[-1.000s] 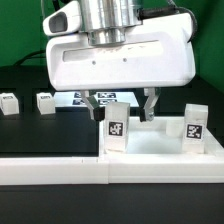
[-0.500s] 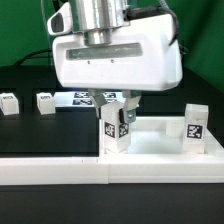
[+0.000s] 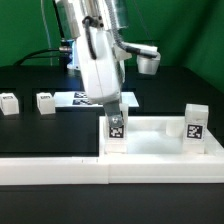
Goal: Assemble square table
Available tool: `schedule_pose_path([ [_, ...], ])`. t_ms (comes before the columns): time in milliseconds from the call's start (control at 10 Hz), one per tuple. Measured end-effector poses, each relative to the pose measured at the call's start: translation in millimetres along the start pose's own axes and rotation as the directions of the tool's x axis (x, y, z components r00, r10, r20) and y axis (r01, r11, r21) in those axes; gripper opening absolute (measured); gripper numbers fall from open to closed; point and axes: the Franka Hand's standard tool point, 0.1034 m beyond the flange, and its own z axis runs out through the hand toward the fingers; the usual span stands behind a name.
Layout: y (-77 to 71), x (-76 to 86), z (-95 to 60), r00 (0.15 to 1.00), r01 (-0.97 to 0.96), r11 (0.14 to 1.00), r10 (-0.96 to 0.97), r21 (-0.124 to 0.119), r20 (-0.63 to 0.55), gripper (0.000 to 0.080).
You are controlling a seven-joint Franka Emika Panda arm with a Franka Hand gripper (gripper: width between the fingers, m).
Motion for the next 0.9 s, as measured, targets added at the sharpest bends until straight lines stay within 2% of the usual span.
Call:
schedule_pose_path([
  [100, 0.8, -1.2, 0.7, 0.999, -0.044, 0.999, 0.044, -0.001, 0.0, 0.0301],
  [300, 1.5, -1.2, 0.7, 1.0, 0.006, 1.0, -0.006, -0.005, 0.001, 0.0298],
  [400, 2.7, -2.3, 0.0, 0.989, 0.145, 0.989, -0.146, -0.03, -0.015, 0.0298],
  [500, 2.2, -3.0, -1.1, 0.962, 0.272, 0.961, -0.273, -0.043, -0.02, 0.0298],
  [600, 4.1, -3.5, -1.9, 0.874, 0.485, 0.871, -0.487, -0.083, -0.002, 0.0488],
  [700, 2.0, -3.3, -2.3, 0.868, 0.495, 0.866, -0.496, -0.076, -0.005, 0.0595],
  [800, 2.1, -2.8, -2.3, 0.82, 0.571, 0.817, -0.573, -0.078, -0.001, 0.0595],
  [900, 2.1, -2.7, -2.3, 0.77, 0.636, 0.768, -0.638, -0.078, 0.006, 0.0638],
])
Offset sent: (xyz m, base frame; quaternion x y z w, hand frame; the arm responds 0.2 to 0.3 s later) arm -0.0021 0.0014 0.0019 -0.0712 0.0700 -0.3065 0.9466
